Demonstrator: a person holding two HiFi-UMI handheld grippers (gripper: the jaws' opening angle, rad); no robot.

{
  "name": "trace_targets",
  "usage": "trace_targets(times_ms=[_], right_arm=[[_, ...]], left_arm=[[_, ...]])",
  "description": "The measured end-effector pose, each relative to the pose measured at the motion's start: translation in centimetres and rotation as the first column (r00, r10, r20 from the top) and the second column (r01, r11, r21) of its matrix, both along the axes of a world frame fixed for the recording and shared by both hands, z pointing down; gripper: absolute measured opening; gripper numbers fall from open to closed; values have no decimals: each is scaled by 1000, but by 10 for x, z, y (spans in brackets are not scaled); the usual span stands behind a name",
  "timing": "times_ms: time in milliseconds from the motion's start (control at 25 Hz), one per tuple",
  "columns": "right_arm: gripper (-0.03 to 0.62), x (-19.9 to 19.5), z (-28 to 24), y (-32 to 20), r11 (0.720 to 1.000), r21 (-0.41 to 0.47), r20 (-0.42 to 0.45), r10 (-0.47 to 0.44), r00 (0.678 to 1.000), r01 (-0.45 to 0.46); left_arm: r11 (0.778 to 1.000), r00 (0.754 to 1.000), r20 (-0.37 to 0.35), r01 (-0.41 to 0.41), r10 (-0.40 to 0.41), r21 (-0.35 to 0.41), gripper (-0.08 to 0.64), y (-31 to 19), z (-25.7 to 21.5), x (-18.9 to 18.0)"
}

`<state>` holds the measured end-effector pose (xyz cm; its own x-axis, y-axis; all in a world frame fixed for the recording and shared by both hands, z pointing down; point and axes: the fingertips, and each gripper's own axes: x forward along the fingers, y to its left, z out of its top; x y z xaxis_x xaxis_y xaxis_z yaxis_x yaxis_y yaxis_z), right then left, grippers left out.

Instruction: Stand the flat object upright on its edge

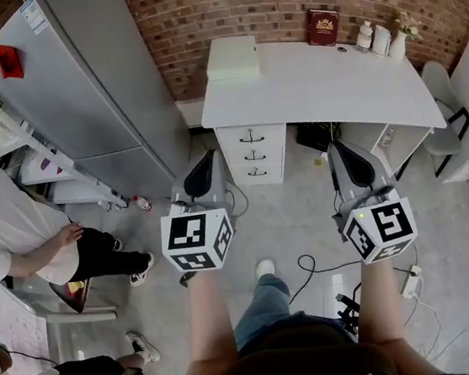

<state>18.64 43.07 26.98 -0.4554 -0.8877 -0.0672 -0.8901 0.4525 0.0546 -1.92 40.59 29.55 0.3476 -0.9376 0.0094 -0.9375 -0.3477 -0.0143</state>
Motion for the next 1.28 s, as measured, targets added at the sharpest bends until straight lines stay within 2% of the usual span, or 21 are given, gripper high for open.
trace_targets(times_ms=[240,400,720,1120,1280], right_arm=[[2,-11,4,-65,999,-31,27,21,999,-20],[2,-19,2,-107,999,-36,98,29,995,-25],[2,-51,3,-177,999,-54,170,4,985,5],[2,-70,14,-225,998,-68,135,6,991,3],[2,-76,18,-246,997,-68,142,-14,990,24]], left_arm=[[1000,1000,21,-4,4,7,-2,-67,3,-12],[1000,1000,31,2,-3,27,-2,-105,4,-25],[998,998,-20,-57,57,3,0,-172,9,-45],[998,998,30,-58,59,-31,0,-215,27,-60],[998,998,27,-57,58,-40,0,-231,32,-64]])
